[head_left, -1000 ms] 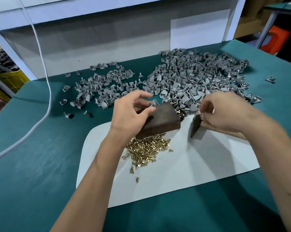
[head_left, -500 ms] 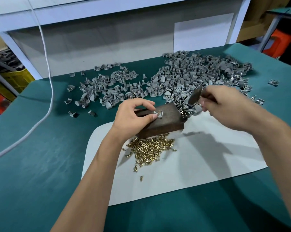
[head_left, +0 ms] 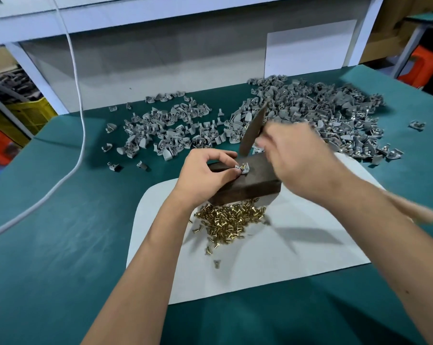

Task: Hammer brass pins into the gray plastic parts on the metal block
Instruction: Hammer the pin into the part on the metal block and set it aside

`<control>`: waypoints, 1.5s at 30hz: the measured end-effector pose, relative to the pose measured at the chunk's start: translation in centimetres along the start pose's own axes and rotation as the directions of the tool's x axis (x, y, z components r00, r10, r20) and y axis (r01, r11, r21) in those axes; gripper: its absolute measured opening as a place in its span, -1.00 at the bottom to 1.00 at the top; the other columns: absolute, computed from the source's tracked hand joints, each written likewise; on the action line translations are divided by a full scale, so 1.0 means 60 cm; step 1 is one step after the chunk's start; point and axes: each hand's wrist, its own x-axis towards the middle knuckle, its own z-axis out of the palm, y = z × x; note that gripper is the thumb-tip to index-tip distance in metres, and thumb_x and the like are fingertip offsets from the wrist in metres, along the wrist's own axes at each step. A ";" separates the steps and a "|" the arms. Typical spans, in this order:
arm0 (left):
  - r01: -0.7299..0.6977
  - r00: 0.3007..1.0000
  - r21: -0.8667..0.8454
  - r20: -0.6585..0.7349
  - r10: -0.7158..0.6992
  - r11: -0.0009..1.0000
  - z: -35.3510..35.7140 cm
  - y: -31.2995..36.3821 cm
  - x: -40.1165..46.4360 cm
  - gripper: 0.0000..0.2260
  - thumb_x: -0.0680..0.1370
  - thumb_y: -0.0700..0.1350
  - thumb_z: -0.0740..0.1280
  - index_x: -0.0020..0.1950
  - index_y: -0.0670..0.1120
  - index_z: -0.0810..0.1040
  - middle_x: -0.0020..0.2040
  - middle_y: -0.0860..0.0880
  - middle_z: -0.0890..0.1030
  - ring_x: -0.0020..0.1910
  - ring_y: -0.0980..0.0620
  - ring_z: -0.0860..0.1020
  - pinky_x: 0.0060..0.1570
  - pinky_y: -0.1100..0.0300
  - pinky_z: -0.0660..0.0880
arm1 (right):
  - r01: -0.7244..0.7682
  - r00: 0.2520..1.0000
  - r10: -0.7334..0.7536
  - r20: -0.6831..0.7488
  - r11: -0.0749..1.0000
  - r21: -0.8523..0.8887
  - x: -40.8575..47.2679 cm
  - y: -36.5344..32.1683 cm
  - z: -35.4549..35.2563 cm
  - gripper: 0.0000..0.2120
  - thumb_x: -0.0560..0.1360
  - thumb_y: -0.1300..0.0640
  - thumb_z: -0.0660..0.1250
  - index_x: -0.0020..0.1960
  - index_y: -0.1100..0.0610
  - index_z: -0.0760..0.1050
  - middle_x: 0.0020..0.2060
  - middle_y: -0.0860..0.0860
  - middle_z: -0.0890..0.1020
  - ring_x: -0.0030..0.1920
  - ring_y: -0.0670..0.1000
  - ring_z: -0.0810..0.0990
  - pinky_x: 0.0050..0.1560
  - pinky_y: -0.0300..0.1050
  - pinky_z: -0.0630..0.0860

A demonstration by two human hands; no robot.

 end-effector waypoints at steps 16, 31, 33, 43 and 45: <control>0.052 0.999 0.012 -0.004 -0.052 0.999 0.000 0.005 0.001 -0.94 0.44 -0.28 0.57 -0.14 -0.15 0.75 0.14 0.02 0.70 0.09 0.20 0.66 0.21 0.11 0.60 | -0.022 0.998 0.011 -0.066 0.984 -0.178 0.008 0.003 -0.007 -0.78 0.70 -0.02 0.12 0.04 0.07 0.45 -0.32 0.00 0.44 -0.31 0.16 0.45 -0.27 0.00 0.38; 0.063 0.998 -0.022 -0.006 -0.063 0.998 0.000 0.003 -0.002 -0.94 0.45 -0.31 0.55 -0.15 -0.17 0.74 0.15 -0.02 0.70 0.12 0.11 0.68 0.22 0.02 0.61 | 0.007 0.995 0.022 0.096 0.955 -0.295 0.005 0.009 0.008 -0.81 0.71 -0.06 0.08 0.02 0.02 0.35 -0.14 0.13 0.63 -0.19 0.24 0.55 -0.22 0.03 0.39; 0.065 0.998 -0.015 -0.003 -0.065 0.998 0.001 0.003 -0.001 -0.94 0.45 -0.29 0.56 -0.15 -0.16 0.74 0.15 0.00 0.70 0.10 0.17 0.67 0.22 0.05 0.60 | 0.025 0.999 -0.036 -0.035 0.962 -0.274 0.010 0.015 -0.003 -0.78 0.71 -0.05 0.08 0.05 0.05 0.39 -0.20 0.12 0.61 -0.21 0.26 0.58 -0.25 0.03 0.39; 0.047 0.999 -0.005 0.000 -0.047 0.999 -0.001 0.000 0.002 -0.95 0.45 -0.30 0.55 -0.15 -0.18 0.74 0.14 -0.03 0.70 0.12 0.18 0.66 0.23 0.06 0.59 | 0.018 0.993 -0.039 -0.107 0.982 -0.189 0.001 0.012 0.003 -0.80 0.71 -0.02 0.11 0.04 0.07 0.39 -0.31 0.01 0.46 -0.32 0.16 0.41 -0.28 0.01 0.33; 0.052 0.999 -0.031 -0.001 -0.053 0.998 -0.001 -0.001 0.002 -0.94 0.45 -0.32 0.55 -0.15 -0.19 0.73 0.15 -0.06 0.70 0.13 0.13 0.67 0.22 0.03 0.60 | 0.004 1.000 -0.004 0.002 0.986 -0.164 -0.004 0.000 0.018 -0.82 0.71 -0.03 0.12 0.02 0.06 0.35 -0.24 0.08 0.56 -0.27 0.21 0.51 -0.26 0.04 0.43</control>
